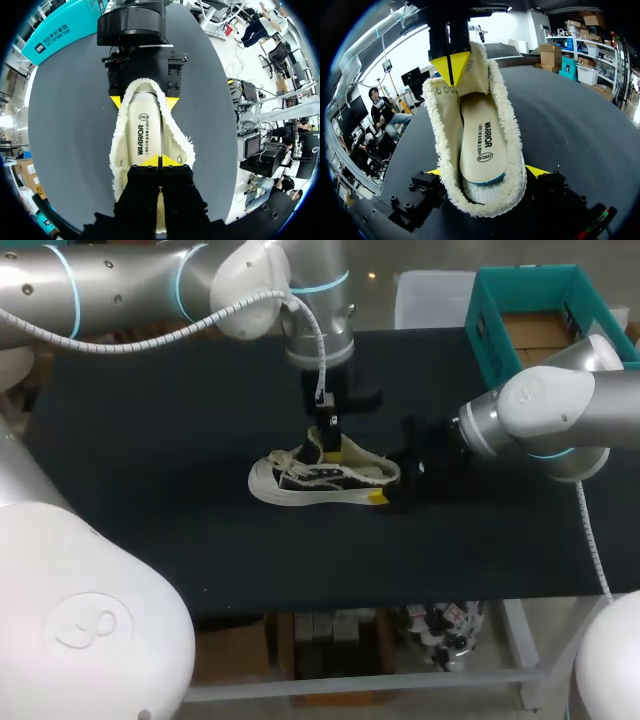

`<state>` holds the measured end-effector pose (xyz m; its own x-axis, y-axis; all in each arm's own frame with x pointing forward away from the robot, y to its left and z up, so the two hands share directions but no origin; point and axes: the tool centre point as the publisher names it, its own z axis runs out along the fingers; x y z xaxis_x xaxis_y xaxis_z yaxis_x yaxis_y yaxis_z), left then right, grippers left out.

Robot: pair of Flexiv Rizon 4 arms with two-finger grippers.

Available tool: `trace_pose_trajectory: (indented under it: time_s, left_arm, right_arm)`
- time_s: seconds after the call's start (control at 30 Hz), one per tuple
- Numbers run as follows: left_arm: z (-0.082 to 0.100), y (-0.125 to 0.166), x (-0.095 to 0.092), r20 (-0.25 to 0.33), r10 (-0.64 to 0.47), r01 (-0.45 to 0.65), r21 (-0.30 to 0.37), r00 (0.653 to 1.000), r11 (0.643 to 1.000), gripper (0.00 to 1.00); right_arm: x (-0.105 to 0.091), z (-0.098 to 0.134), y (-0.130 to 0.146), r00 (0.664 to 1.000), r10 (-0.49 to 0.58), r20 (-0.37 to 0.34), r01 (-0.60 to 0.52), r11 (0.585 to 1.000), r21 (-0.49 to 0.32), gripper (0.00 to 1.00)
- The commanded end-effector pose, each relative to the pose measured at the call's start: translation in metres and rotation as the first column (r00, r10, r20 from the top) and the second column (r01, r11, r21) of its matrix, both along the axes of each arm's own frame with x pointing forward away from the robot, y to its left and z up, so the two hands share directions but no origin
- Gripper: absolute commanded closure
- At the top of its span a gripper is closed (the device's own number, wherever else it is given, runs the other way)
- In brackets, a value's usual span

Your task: Open the shoe tongue, take the insole out of the shoe, put the insole back into the shoe, and pack the shoe into the shoebox

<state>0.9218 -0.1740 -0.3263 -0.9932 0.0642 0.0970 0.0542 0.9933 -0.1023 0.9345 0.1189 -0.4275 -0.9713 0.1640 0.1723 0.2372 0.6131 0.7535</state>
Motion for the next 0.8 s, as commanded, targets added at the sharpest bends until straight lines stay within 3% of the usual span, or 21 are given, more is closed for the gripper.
trace_pose_trajectory:
  time_s: [0.03, 0.3, 0.6, 0.8]
  left_arm:
    - [-0.013, -0.002, -0.001, -0.008, -0.013, 0.013, 0.007, 1.000, 1.000, 1.00]
    - [-0.028, 0.003, -0.011, -0.062, -0.045, 0.046, 0.017, 0.997, 0.999, 1.00]
    - [-0.029, 0.007, -0.023, -0.058, -0.072, 0.073, 0.015, 0.996, 0.997, 1.00]
    - [-0.039, 0.004, -0.027, -0.033, -0.054, 0.056, 0.059, 0.998, 0.997, 1.00]
  right_arm:
    - [0.001, -0.006, -0.003, 1.000, 0.004, -0.002, -0.004, 1.000, 0.004, 1.00]
    - [0.001, -0.006, -0.003, 1.000, 0.004, -0.002, -0.004, 1.000, 0.004, 1.00]
    - [0.001, -0.006, -0.003, 1.000, 0.004, -0.002, -0.004, 1.000, 0.004, 1.00]
    - [0.001, -0.006, -0.003, 1.000, 0.004, -0.002, -0.004, 1.000, 0.004, 1.00]
